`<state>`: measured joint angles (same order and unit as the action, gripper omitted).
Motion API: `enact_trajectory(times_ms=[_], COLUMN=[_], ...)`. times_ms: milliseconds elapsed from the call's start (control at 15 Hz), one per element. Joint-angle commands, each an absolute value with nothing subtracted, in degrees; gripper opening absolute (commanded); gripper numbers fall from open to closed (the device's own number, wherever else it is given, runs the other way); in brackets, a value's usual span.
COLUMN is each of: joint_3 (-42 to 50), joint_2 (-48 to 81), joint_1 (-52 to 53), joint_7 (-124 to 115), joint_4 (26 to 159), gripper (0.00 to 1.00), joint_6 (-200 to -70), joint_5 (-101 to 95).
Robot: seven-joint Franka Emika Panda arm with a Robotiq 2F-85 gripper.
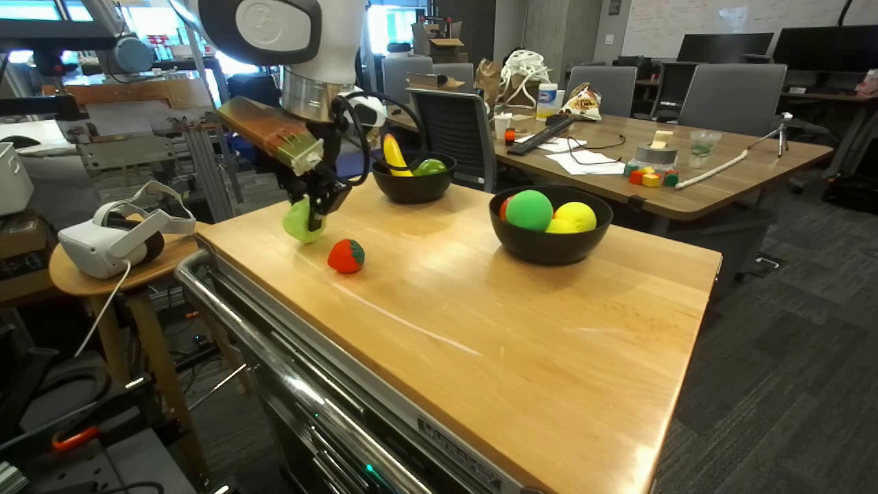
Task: Take the fruits out of the left and right bowl respectively and put them on the table
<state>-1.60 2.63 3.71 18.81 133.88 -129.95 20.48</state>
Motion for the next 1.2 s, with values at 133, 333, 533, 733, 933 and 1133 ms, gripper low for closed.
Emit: enact_trajectory(times_ms=[133,333,533,733,933,1133], joint_3=[-2.3,-2.6,-3.5,-4.3,-5.1,-5.6], joint_2=[-0.6,-4.2,-4.4,0.3,8.8,18.3], joint_1=[3.1,3.8,4.3,4.6,4.9,5.3], joint_7=[19.0,15.9,15.0,15.3,15.4,16.8], joint_4=[132.0,129.9,124.7,118.9,113.4,105.6], gripper=[0.87,1.0,1.0,1.0,1.0,1.0], joint_6=[-127.3,-129.7,-131.4,-139.8,-150.6,-152.2], joint_5=[16.2,7.2,0.7,-2.6,-6.0,-8.1])
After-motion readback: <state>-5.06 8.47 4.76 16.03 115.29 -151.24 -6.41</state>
